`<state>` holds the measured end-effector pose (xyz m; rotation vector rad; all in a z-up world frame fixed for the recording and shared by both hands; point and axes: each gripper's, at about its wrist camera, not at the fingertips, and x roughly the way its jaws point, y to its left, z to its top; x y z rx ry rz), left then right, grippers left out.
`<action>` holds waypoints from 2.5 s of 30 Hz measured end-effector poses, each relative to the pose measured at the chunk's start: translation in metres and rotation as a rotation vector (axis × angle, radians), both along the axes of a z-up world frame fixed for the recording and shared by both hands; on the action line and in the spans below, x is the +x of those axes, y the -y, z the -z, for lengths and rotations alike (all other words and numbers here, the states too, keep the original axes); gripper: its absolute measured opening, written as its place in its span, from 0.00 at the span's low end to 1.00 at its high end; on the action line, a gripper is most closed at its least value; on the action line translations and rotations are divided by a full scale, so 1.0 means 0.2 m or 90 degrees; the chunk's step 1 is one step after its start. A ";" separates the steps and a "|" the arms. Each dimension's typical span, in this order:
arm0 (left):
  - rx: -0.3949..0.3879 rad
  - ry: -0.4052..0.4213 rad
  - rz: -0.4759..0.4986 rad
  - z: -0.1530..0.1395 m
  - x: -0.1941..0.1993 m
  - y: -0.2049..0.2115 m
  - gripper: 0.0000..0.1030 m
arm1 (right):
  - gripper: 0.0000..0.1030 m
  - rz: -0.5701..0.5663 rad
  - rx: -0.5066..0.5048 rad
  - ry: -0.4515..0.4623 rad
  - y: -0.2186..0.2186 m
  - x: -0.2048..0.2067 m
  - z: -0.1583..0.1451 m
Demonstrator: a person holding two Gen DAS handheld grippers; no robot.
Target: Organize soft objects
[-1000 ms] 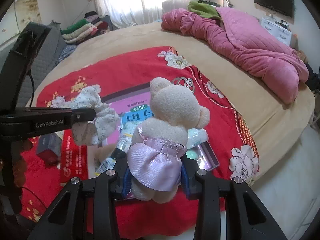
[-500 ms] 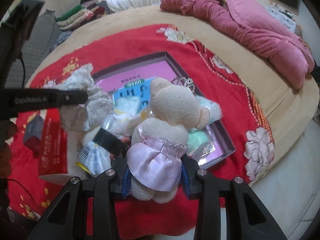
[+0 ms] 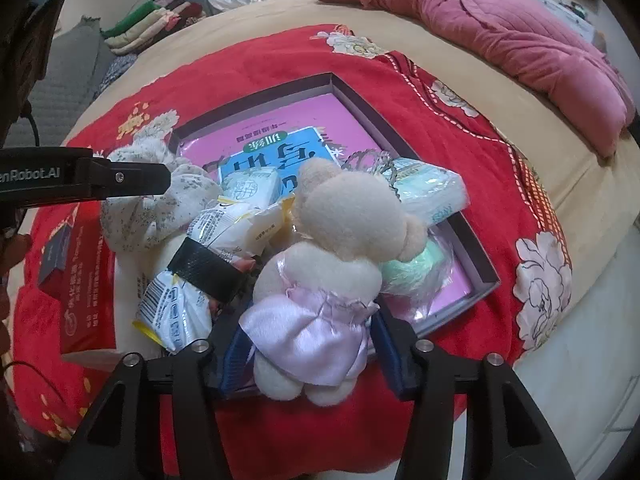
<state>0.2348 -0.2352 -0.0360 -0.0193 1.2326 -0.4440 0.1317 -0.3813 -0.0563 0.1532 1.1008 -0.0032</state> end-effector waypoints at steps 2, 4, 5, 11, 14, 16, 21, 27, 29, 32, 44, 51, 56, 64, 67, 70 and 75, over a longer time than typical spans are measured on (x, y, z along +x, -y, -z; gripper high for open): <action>0.004 0.006 0.002 -0.01 -0.01 0.00 0.51 | 0.56 0.004 -0.001 0.009 0.01 -0.02 -0.03; 0.007 0.010 0.002 -0.03 -0.02 0.00 0.52 | 0.56 0.008 0.000 0.017 0.02 -0.04 -0.05; 0.008 0.014 0.000 -0.04 -0.03 -0.01 0.52 | 0.56 0.010 0.001 0.021 0.03 -0.05 -0.07; 0.008 0.048 -0.009 -0.15 -0.09 -0.05 0.61 | 0.66 0.011 -0.010 0.045 0.02 -0.11 -0.17; 0.006 0.064 -0.010 -0.22 -0.15 -0.08 0.62 | 0.66 0.012 -0.009 0.058 0.02 -0.16 -0.23; 0.009 0.073 -0.007 -0.26 -0.20 -0.09 0.66 | 0.66 0.014 -0.021 0.070 0.00 -0.19 -0.28; 0.022 0.099 -0.005 -0.34 -0.36 -0.13 0.76 | 0.72 0.021 -0.047 0.103 -0.07 -0.31 -0.44; 0.030 0.115 -0.017 -0.39 -0.54 -0.22 0.76 | 0.72 0.061 -0.044 0.085 -0.15 -0.45 -0.53; 0.034 0.126 -0.022 -0.41 -0.60 -0.26 0.77 | 0.72 0.074 -0.061 0.094 -0.21 -0.52 -0.55; 0.035 0.136 -0.025 -0.42 -0.70 -0.31 0.77 | 0.73 0.085 -0.054 0.099 -0.26 -0.61 -0.54; 0.037 0.163 -0.045 -0.42 -0.99 -0.50 0.78 | 0.76 0.134 -0.068 0.118 -0.40 -0.85 -0.53; 0.043 0.163 -0.051 -0.37 -1.09 -0.56 0.78 | 0.76 0.121 -0.092 0.150 -0.49 -0.93 -0.58; 0.042 0.171 -0.055 -0.35 -1.14 -0.57 0.78 | 0.76 0.125 -0.098 0.163 -0.51 -0.98 -0.56; 0.054 0.176 -0.055 -0.33 -1.20 -0.55 0.78 | 0.76 0.135 -0.089 0.160 -0.50 -1.00 -0.53; 0.061 0.176 -0.058 -0.33 -1.21 -0.55 0.78 | 0.76 0.139 -0.086 0.159 -0.49 -1.00 -0.53; 0.065 0.177 -0.058 -0.32 -1.22 -0.55 0.78 | 0.76 0.139 -0.083 0.157 -0.49 -1.00 -0.53; 0.064 0.177 -0.059 -0.32 -1.22 -0.55 0.78 | 0.76 0.138 -0.084 0.157 -0.50 -1.01 -0.53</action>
